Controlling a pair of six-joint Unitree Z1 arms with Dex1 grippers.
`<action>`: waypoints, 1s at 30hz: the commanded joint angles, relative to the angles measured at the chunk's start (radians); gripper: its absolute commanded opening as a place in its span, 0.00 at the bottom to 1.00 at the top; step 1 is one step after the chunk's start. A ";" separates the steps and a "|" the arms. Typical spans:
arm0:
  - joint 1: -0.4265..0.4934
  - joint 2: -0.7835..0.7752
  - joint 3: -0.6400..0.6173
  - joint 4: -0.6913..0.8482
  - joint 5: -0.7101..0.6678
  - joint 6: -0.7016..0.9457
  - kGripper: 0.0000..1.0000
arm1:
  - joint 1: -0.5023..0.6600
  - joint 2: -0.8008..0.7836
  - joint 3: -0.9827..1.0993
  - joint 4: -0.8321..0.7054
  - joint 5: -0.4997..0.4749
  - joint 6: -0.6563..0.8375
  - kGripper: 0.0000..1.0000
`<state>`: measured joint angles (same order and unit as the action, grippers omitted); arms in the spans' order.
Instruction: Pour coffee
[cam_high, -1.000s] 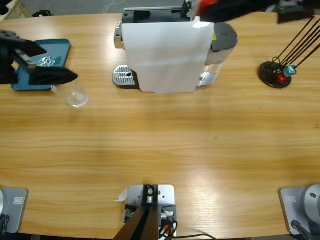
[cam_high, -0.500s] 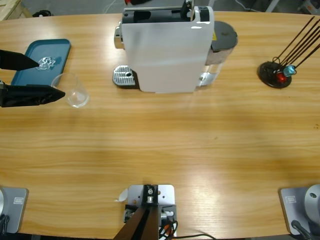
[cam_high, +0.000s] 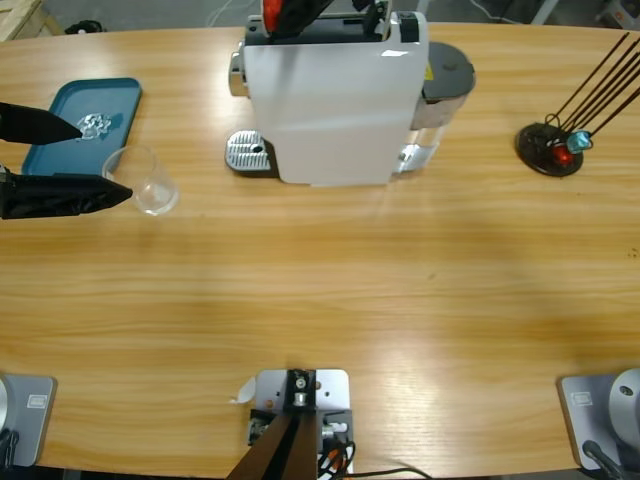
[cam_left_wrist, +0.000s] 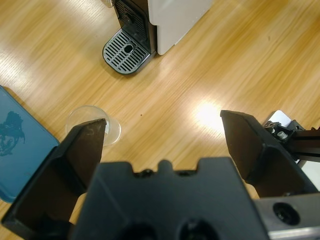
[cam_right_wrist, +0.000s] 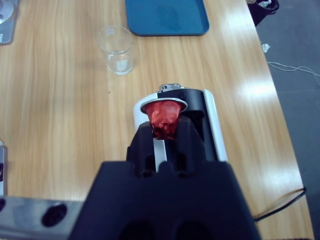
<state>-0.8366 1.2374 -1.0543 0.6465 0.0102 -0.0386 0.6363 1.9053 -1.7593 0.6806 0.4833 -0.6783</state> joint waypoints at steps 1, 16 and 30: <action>0.007 0.017 0.027 0.012 -0.018 0.009 1.00 | -0.029 0.083 -0.018 -0.006 -0.023 -0.011 0.00; 0.007 0.030 0.037 0.007 -0.021 0.008 1.00 | -0.027 0.101 -0.042 -0.006 -0.110 -0.009 0.20; 0.007 0.024 0.039 0.006 -0.026 0.008 1.00 | 0.014 0.030 -0.041 0.002 -0.115 -0.004 0.81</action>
<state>-0.8366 1.2395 -1.0524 0.6465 0.0003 -0.0386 0.6595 1.9293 -1.8035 0.6806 0.3800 -0.6783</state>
